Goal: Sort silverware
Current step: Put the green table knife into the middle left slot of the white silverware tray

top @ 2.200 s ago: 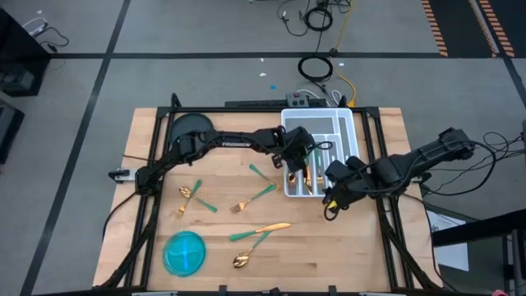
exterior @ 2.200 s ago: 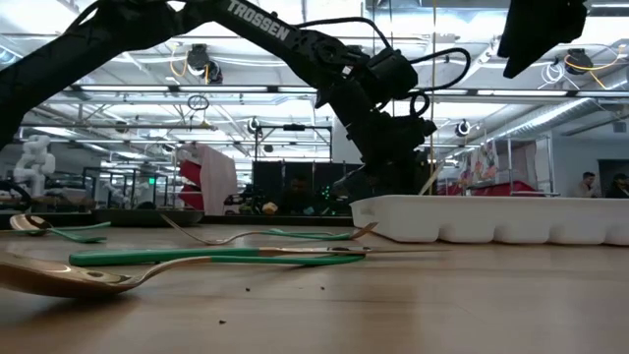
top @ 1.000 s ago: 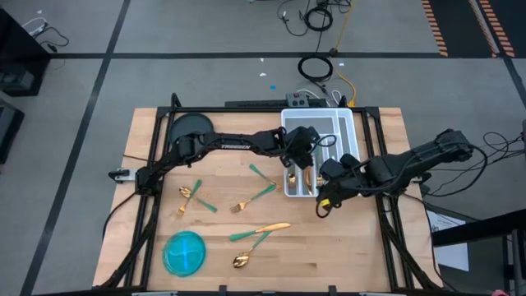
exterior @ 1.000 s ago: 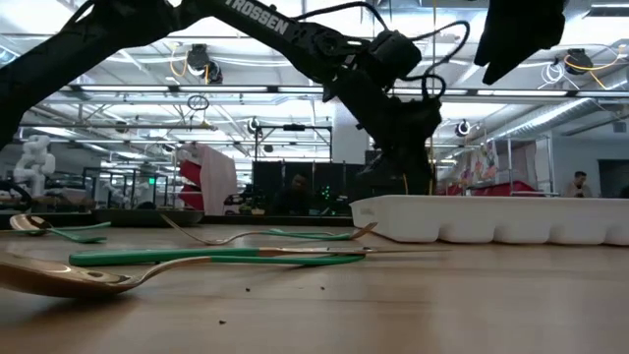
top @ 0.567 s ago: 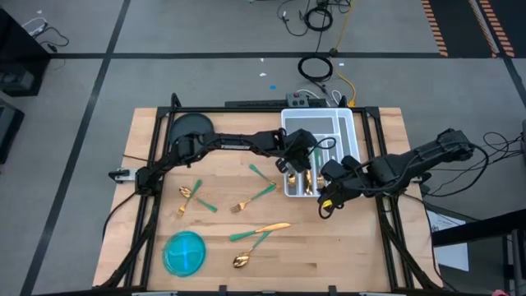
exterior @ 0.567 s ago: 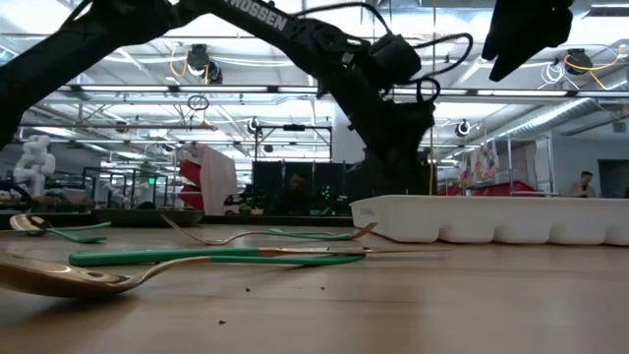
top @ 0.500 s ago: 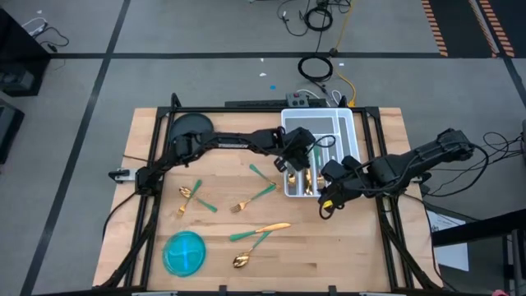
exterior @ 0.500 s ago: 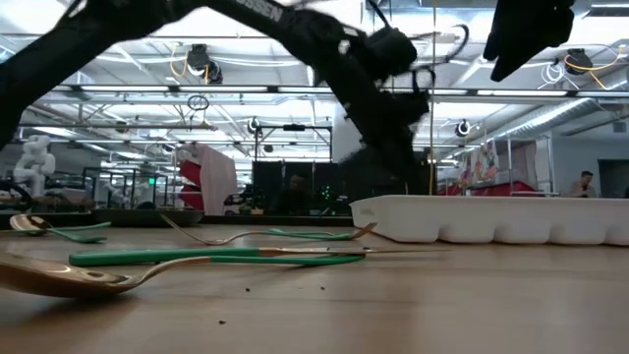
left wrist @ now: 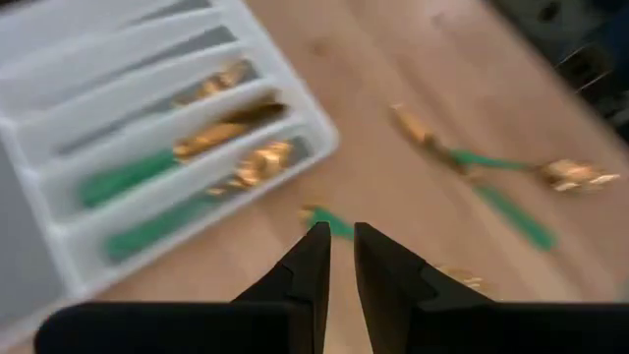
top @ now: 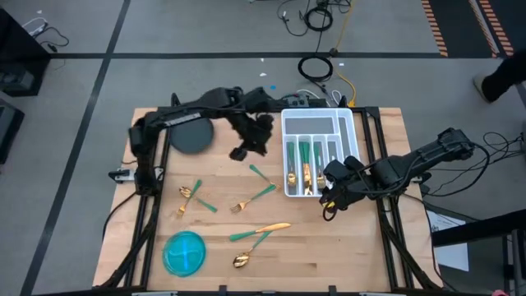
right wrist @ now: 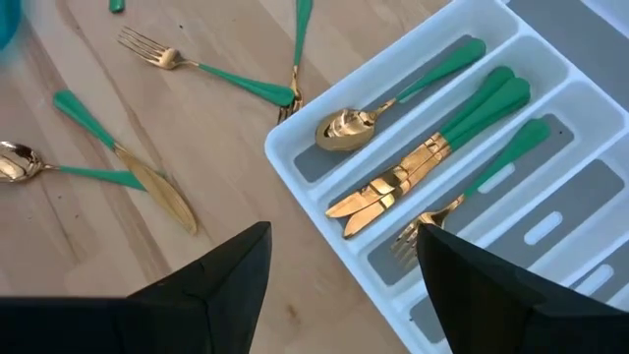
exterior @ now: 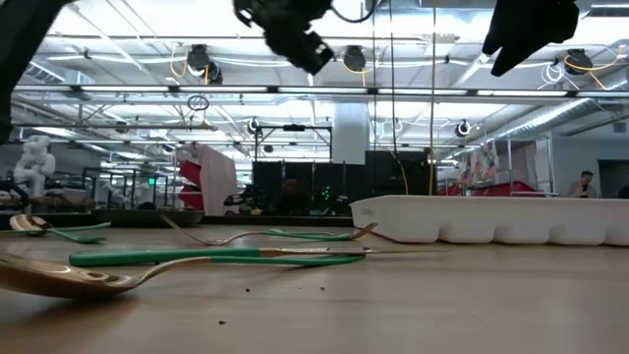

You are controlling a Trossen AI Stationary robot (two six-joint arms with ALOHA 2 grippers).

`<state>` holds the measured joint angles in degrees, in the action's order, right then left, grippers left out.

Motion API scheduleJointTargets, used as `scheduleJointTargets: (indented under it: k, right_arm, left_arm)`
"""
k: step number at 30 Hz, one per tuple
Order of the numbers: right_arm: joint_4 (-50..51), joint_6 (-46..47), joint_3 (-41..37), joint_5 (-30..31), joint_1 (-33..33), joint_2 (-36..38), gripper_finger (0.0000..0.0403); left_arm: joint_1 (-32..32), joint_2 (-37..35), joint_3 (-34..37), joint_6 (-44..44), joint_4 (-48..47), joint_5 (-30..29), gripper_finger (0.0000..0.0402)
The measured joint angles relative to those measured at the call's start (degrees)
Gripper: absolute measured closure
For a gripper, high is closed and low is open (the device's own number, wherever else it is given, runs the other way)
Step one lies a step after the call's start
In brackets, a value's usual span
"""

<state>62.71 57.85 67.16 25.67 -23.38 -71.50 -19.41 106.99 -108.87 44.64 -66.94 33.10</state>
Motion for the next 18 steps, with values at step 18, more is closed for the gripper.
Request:
scheduleJointTargets:
  k: [18]
  right_arm:
    - [-35.8,-23.7,0.1,-16.1,9.1,-20.6,0.0154]
  left_arm:
    - [10.5,-45.9,37.2,-30.8,17.9,-7.1,0.0346]
